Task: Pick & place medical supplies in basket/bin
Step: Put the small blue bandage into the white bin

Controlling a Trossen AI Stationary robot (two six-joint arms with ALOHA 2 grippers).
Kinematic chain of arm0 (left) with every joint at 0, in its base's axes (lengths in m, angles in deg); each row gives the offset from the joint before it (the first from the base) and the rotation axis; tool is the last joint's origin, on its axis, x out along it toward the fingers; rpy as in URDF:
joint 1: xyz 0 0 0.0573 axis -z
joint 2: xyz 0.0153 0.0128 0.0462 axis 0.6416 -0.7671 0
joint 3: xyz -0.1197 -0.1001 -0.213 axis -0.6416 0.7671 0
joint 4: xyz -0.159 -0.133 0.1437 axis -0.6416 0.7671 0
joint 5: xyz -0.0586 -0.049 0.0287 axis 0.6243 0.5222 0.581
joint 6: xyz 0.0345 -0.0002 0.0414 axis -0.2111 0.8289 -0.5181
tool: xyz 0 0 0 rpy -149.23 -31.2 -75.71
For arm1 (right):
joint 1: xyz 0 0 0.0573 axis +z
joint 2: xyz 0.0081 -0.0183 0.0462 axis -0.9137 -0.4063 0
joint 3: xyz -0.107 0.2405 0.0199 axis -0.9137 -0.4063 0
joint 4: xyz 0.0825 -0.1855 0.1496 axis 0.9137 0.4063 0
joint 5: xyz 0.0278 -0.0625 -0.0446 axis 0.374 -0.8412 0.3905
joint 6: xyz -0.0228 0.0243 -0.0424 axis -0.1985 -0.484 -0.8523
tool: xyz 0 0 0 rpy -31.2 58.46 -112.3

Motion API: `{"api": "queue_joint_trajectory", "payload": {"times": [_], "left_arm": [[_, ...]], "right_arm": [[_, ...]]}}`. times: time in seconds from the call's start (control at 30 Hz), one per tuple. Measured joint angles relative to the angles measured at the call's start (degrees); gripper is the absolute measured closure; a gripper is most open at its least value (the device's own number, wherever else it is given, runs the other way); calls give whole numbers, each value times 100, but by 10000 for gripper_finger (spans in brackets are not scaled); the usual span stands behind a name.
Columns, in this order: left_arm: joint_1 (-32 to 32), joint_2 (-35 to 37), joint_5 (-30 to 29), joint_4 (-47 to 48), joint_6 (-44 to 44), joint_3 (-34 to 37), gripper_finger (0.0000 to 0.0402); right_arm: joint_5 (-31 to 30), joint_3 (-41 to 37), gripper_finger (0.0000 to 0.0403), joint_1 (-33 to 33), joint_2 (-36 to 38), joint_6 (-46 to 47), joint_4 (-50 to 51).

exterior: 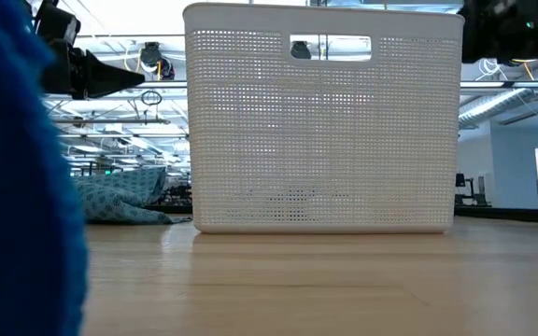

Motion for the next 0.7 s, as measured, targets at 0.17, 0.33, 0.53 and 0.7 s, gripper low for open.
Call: {"api": "queue_joint_trajectory", "payload": {"times": [0.17, 0.33, 0.53, 0.7], "left_arm": [[0, 0, -20, 20, 7, 0, 373], [0, -2, -20, 25, 152, 0, 373], [0, -2, -20, 106, 138, 0, 373], [0, -2, -20, 105, 106, 0, 373]], "right_arm": [[-200, -273, 403, 260, 219, -730, 102], [59, -379, 403, -67, 789, -779, 361], [261, -701, 403, -145, 1326, -629, 279], [257, -1121, 403, -144, 1511, -628, -261]]}}
